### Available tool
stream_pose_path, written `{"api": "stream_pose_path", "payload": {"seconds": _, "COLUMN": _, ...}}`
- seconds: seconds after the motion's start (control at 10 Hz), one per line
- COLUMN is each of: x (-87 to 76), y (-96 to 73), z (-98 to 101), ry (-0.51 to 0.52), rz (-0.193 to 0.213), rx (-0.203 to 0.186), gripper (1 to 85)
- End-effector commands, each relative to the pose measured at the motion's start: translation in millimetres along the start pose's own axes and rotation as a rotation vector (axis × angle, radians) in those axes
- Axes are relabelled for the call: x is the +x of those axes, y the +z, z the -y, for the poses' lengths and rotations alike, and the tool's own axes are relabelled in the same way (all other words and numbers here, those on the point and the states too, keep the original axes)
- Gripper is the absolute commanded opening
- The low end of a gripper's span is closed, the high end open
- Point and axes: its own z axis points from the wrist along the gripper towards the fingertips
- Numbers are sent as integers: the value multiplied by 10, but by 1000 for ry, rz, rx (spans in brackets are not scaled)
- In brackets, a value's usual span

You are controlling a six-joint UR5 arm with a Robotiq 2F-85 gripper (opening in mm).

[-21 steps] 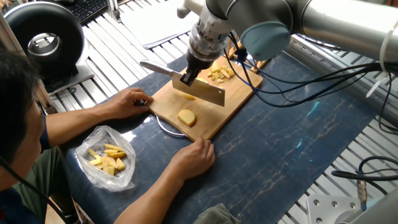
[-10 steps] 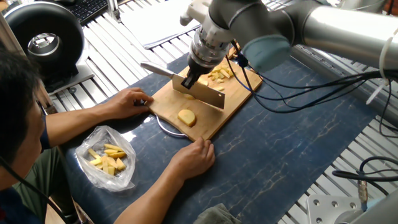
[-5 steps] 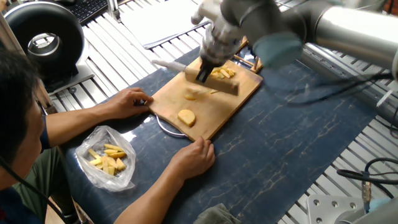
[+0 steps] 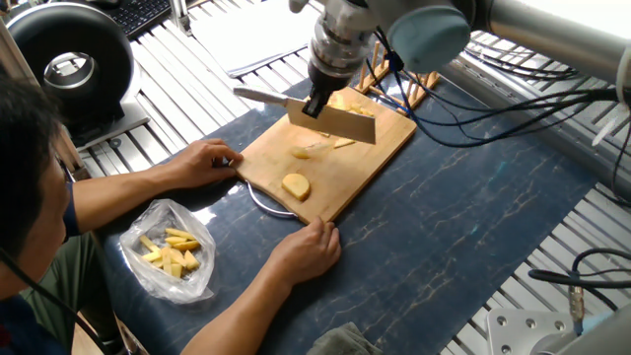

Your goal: Chop the potatoes

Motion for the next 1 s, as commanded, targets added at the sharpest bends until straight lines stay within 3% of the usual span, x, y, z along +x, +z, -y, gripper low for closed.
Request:
{"api": "stream_pose_path", "payload": {"seconds": 0.0, "x": -115, "y": 32, "z": -179, "ry": 46, "rz": 8, "rx": -26, "gripper": 10}}
{"api": "stream_pose_path", "payload": {"seconds": 0.4, "x": -249, "y": 143, "z": -348, "ry": 68, "rz": 35, "rx": -38, "gripper": 10}}
{"api": "stream_pose_path", "payload": {"seconds": 0.9, "x": -288, "y": 245, "z": -354, "ry": 71, "rz": 60, "rx": -31, "gripper": 10}}
